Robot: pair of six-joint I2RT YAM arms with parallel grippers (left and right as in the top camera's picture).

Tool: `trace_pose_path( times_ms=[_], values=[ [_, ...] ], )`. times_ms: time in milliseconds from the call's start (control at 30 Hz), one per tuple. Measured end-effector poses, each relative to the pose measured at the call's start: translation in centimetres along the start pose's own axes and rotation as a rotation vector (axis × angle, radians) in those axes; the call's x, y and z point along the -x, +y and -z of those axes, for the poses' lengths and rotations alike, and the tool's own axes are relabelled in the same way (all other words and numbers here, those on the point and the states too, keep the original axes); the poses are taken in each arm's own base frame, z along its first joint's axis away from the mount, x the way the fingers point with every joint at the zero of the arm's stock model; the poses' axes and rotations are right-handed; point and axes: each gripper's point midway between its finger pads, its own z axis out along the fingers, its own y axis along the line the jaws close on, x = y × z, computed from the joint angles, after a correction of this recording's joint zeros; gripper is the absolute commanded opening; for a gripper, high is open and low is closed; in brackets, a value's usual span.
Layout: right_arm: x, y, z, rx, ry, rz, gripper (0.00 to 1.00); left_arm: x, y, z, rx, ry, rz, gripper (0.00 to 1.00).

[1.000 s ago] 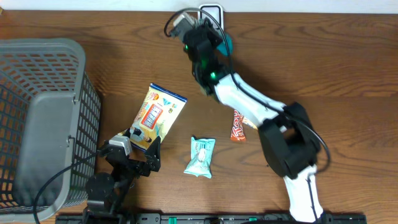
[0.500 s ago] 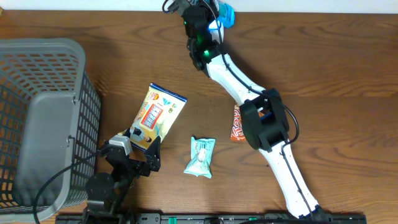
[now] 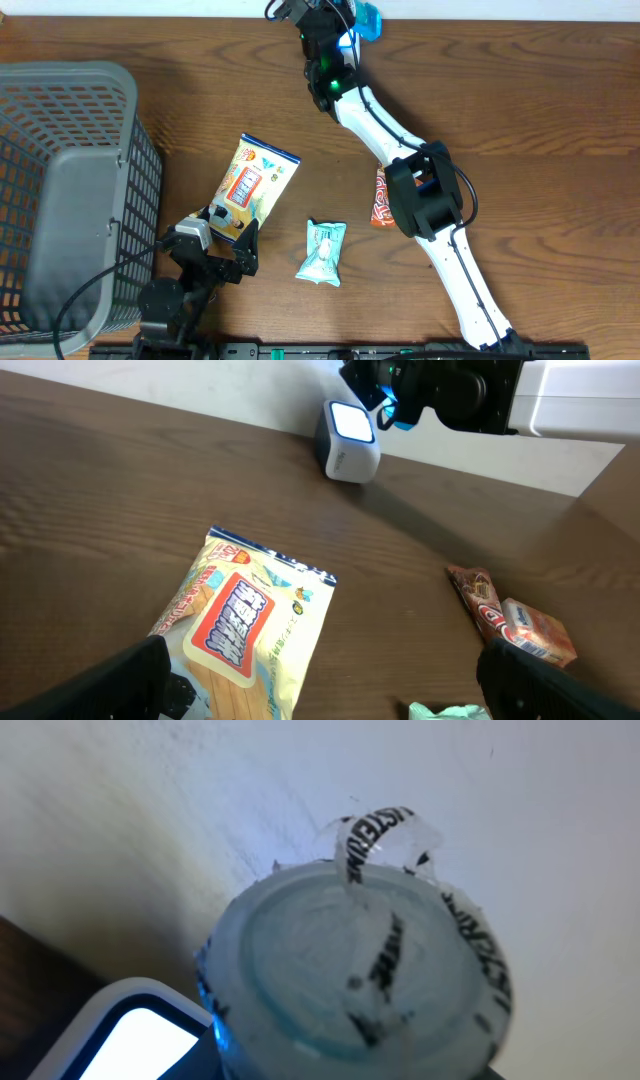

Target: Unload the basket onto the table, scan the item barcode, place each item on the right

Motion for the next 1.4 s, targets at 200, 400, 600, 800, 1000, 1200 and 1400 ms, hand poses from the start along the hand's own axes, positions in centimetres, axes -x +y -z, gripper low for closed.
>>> trace_pose_path(
  times_ms=[200, 400, 600, 800, 1000, 1200, 1400],
  values=[
    [-3.6, 0.5, -0.2, 0.043, 0.148, 0.044, 0.01, 0.0, 0.0, 0.0, 0.0, 0.0, 0.0, 0.98],
    [-10.9, -1.5, 0.1, 0.141, 0.405, 0.169, 0.01, 0.0, 0.0, 0.0, 0.0, 0.0, 0.0, 0.98],
    [-20.0, -13.2, 0.8, 0.105, 0.679, 0.138, 0.01, 0.0, 0.0, 0.0, 0.0, 0.0, 0.0, 0.98],
    [-32.4, -23.6, 2.7, 0.027, 0.942, -0.008, 0.01, 0.0, 0.0, 0.0, 0.0, 0.0, 0.0, 0.98],
    [-46.3, -27.8, 6.0, -0.007, 1.161, -0.168, 0.01, 0.0, 0.0, 0.0, 0.0, 0.0, 0.0, 0.98],
    [-57.1, -30.0, 11.3, -0.004, 1.332, -0.277, 0.01, 0.0, 0.0, 0.0, 0.0, 0.0, 0.0, 0.98],
    [-64.7, -31.9, 16.7, -0.04, 1.447, -0.38, 0.01, 0.0, 0.0, 0.0, 0.0, 0.0, 0.0, 0.98]
  ],
)
